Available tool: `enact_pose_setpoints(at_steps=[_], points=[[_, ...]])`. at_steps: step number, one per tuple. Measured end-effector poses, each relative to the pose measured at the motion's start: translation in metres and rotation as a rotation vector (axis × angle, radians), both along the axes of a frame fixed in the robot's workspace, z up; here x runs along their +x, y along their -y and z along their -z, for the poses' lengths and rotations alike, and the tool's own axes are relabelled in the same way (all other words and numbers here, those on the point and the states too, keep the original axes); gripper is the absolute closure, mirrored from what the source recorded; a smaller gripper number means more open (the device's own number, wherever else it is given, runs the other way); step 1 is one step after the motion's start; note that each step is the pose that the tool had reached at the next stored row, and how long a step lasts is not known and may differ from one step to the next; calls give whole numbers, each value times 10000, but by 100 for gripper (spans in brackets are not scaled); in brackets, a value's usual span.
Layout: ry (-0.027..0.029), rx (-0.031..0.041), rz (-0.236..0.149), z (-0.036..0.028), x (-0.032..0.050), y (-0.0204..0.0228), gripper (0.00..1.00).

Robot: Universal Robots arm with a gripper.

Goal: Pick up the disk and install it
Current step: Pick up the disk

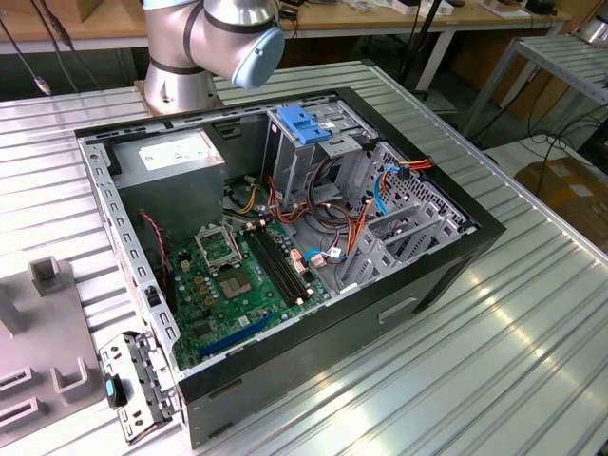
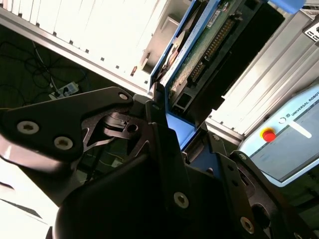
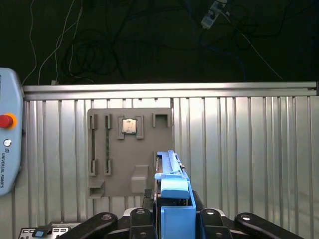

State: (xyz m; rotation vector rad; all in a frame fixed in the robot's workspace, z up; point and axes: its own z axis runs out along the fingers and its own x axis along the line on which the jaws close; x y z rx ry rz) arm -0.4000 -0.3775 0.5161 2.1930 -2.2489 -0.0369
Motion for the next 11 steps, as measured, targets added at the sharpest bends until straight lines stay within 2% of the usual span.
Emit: enact_pose_setpoints(at_steps=[9, 11], points=[[0, -2, -1, 0, 134, 1, 63], [1, -1, 0, 0, 139, 6, 63]])
